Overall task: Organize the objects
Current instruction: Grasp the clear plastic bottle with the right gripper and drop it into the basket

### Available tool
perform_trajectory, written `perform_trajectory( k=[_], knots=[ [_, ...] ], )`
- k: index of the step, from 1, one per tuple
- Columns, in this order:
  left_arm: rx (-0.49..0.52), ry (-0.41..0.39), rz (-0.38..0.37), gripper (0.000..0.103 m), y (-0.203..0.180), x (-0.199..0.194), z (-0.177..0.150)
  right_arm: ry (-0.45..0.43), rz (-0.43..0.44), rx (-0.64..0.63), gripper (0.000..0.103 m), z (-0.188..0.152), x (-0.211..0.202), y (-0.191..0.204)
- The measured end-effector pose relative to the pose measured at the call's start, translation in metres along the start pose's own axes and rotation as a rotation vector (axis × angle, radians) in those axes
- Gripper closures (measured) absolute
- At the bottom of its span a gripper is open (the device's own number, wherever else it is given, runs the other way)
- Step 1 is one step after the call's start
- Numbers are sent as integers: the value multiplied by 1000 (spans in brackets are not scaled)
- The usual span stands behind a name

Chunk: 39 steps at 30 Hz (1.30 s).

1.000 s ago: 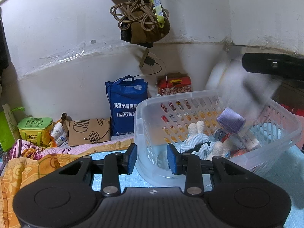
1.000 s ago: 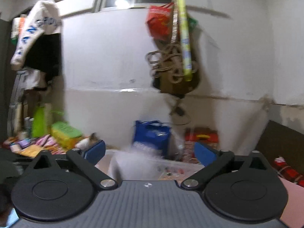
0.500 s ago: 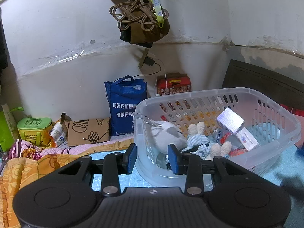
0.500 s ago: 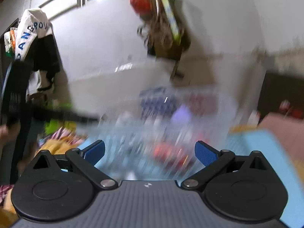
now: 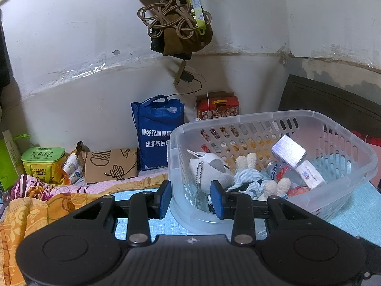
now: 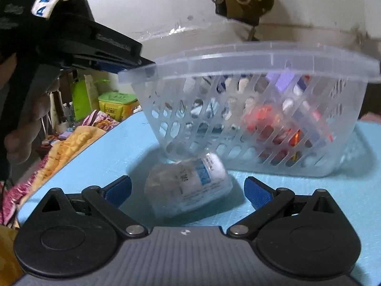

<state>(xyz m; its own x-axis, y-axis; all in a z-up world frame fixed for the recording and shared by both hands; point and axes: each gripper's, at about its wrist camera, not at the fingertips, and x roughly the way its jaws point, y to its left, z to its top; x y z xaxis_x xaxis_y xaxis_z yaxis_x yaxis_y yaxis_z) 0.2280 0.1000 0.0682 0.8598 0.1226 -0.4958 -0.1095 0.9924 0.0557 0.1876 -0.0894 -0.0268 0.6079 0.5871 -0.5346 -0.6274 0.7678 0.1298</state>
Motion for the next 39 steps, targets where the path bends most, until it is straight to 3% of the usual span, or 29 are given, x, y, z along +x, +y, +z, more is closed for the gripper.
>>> perform_trajectory(
  k=[3, 5, 23, 39],
  knots=[
    [0, 0, -1, 62, 0, 0, 0, 11, 9, 9, 4, 0, 0, 0],
    [0, 1, -1, 63, 0, 0, 0, -2, 12, 19, 24, -3, 0, 1],
    [2, 1, 0, 62, 0, -1, -2, -218, -46, -8, 24, -16, -25, 11],
    [2, 1, -4, 62, 1, -2, -1, -251, -47, -17, 24, -20, -30, 13]
  ],
)
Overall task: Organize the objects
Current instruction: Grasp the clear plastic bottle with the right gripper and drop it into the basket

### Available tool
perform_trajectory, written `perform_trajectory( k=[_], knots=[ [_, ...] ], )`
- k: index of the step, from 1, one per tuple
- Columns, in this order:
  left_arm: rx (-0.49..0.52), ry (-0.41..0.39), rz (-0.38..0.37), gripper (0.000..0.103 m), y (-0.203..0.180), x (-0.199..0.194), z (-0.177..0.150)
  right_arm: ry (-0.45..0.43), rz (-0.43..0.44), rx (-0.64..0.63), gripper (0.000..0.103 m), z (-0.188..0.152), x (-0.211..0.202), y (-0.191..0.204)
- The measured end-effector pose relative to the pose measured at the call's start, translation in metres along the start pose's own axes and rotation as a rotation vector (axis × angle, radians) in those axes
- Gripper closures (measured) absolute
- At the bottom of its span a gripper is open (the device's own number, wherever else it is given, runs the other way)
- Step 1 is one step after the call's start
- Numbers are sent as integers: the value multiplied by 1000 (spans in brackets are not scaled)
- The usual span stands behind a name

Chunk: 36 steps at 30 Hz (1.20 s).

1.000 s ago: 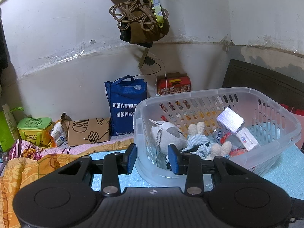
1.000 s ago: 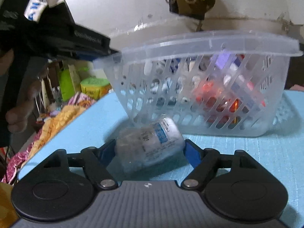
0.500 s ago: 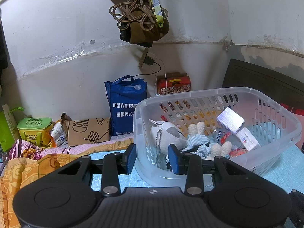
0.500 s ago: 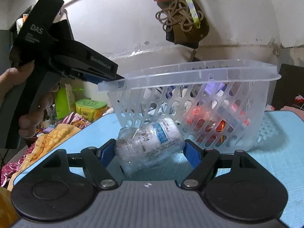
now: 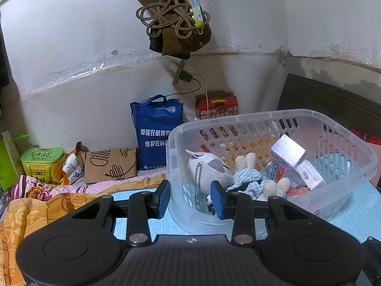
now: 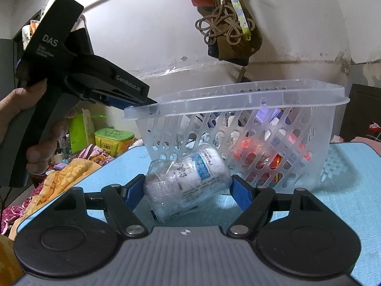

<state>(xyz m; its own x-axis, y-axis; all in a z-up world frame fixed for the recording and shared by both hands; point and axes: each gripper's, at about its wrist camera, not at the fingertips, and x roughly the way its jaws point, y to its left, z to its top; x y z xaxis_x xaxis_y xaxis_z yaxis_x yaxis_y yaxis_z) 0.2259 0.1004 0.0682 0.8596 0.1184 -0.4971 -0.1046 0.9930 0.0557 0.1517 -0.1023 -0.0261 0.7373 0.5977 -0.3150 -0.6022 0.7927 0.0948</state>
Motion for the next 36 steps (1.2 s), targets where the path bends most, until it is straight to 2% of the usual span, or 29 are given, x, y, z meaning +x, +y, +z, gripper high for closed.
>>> perform_trajectory(
  k=[4, 11, 16, 20, 22, 27, 29, 33, 34, 35, 36],
  knots=[
    [-2, -1, -1, 62, 0, 1, 0, -57, 9, -31, 24, -2, -14, 6],
    [-6, -2, -2, 62, -1, 1, 1, -97, 19, 32, 24, 1, -48, -3],
    [-7, -1, -1, 62, -1, 1, 1, -187, 10, 34, 24, 27, -87, -5],
    [-8, -2, -2, 62, -1, 1, 1, -225, 14, 70, 24, 60, -98, -19],
    [-8, -6, 1, 62, -1, 1, 1, -206, -23, 75, 24, 83, -94, -28],
    [-9, -3, 1, 62, -3, 1, 2, -141, -142, -20, 24, 136, -56, -35],
    [-9, -2, 2, 62, -3, 0, 2, -84, -147, -19, 24, 144, -34, -41],
    [-10, -2, 1, 62, -3, 0, 2, -51, -218, -58, 23, 144, 0, -42],
    [-11, -2, 1, 62, -3, 0, 2, -45, -202, -49, 15, 142, 6, -45],
    [-11, -2, 2, 62, -4, 0, 2, -33, -185, -40, 0, 143, 11, -48],
    [-11, -2, 3, 62, -3, 0, 2, -34, -188, -26, 0, 142, 16, -50]
  ],
)
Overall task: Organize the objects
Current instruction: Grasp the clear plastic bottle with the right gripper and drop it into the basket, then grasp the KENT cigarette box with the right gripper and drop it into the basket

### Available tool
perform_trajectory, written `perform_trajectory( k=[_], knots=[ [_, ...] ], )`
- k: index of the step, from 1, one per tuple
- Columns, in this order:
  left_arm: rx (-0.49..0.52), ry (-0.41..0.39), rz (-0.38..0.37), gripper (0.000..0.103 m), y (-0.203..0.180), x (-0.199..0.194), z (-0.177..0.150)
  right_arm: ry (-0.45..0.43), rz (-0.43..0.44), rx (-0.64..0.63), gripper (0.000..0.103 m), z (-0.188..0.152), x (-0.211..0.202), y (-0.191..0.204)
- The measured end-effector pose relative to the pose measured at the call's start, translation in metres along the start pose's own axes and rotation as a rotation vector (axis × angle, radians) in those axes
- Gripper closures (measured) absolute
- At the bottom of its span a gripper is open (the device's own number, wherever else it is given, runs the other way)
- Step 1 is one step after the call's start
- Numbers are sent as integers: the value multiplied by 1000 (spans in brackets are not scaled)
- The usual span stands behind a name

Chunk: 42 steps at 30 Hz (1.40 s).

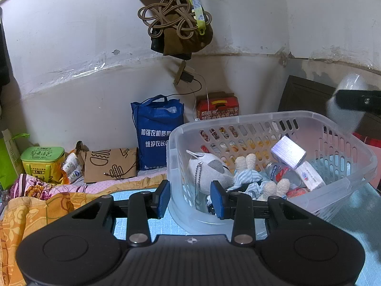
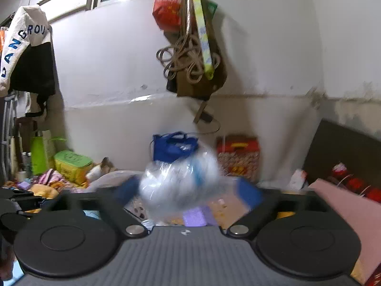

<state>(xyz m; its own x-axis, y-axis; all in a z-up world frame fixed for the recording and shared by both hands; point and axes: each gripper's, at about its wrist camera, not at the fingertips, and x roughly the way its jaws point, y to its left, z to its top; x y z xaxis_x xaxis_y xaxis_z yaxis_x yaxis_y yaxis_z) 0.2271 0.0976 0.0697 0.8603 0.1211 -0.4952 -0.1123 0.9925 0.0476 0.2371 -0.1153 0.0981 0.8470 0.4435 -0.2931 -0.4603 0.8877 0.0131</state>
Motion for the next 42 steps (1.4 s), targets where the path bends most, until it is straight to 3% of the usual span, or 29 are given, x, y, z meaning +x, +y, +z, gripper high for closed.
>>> perform_trajectory(
  k=[3, 6, 14, 17, 23, 32, 35, 39, 42],
  knots=[
    [0, 0, -2, 62, 1, 0, 0, -8, -55, 21, 0, -3, -2, -1],
    [1, 1, -4, 62, 2, 0, 0, -16, -40, 51, 0, -10, -13, -6],
    [3, 0, -7, 62, 4, 1, -1, -67, 98, 99, 0, -57, -64, 21],
    [3, -1, -7, 62, 4, 2, 0, -5, 140, 91, 0, -83, -61, 36],
    [4, -1, -7, 62, 5, 2, 0, 202, 190, -3, 0, -124, -19, 84],
    [3, -1, -7, 62, 4, 2, 0, 328, 164, -11, 0, -139, 21, 119],
    [3, 0, -9, 62, 4, 3, 0, 344, 139, -22, 12, -138, 25, 121],
    [5, 0, -5, 62, 3, 3, 0, 354, 126, -26, 15, -139, 25, 123],
    [6, 0, -5, 62, 3, 3, 0, 347, 124, -46, 32, -140, 25, 124]
  ],
)
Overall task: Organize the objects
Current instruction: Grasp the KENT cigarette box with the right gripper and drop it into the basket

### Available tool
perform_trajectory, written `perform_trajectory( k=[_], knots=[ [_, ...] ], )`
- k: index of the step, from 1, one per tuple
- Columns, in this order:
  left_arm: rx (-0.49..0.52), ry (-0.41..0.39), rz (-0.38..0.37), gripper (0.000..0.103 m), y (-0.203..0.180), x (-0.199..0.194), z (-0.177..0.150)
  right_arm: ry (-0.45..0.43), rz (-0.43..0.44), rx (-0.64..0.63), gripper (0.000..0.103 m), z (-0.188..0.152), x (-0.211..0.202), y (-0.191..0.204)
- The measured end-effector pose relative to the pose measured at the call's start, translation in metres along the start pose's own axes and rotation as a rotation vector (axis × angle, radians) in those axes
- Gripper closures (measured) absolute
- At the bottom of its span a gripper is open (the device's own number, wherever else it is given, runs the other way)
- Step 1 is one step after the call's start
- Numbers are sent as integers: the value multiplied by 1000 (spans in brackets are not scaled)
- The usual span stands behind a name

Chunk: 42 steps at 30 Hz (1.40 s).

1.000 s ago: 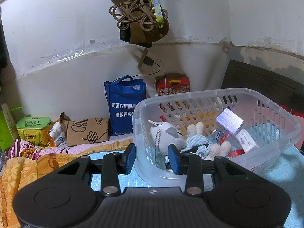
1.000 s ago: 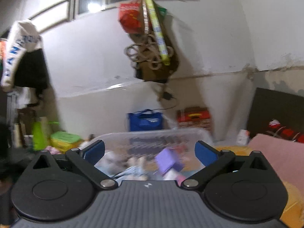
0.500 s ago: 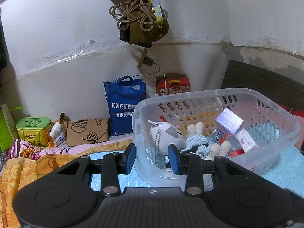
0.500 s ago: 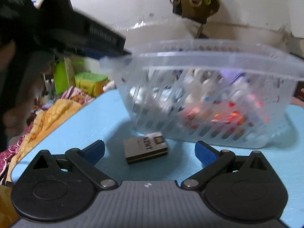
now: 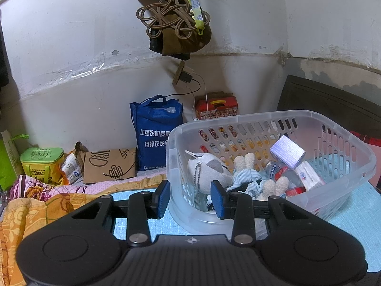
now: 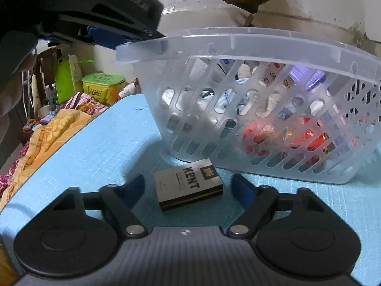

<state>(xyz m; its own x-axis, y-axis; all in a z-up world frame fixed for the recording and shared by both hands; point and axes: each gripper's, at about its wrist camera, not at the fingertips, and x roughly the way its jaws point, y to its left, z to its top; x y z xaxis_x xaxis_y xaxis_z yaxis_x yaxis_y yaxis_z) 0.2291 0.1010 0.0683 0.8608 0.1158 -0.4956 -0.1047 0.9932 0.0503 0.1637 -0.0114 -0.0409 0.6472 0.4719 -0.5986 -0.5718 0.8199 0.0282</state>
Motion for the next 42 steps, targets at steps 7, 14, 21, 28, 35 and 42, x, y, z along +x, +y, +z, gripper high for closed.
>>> perform_trajectory(
  k=[7, 14, 21, 28, 35, 42],
  knots=[
    [2, -1, 1, 62, -2, 0, -1, -50, 46, 89, 39, -4, -5, -16],
    [2, -2, 1, 62, -2, -1, -1, -74, 78, 127, 39, -3, -7, -23],
    [0, -7, -5, 61, -1, -1, -2, -147, 100, 163, 39, -14, -32, -39],
    [-2, -8, -7, 61, 1, 0, -2, -154, 73, 200, 39, -27, -53, -63],
    [-3, -8, -6, 61, 2, 1, -2, -184, 56, 214, 39, -41, -76, -76],
    [-2, -10, -4, 61, 1, 0, -2, -217, 15, 209, 39, -49, -97, -88]
  ],
)
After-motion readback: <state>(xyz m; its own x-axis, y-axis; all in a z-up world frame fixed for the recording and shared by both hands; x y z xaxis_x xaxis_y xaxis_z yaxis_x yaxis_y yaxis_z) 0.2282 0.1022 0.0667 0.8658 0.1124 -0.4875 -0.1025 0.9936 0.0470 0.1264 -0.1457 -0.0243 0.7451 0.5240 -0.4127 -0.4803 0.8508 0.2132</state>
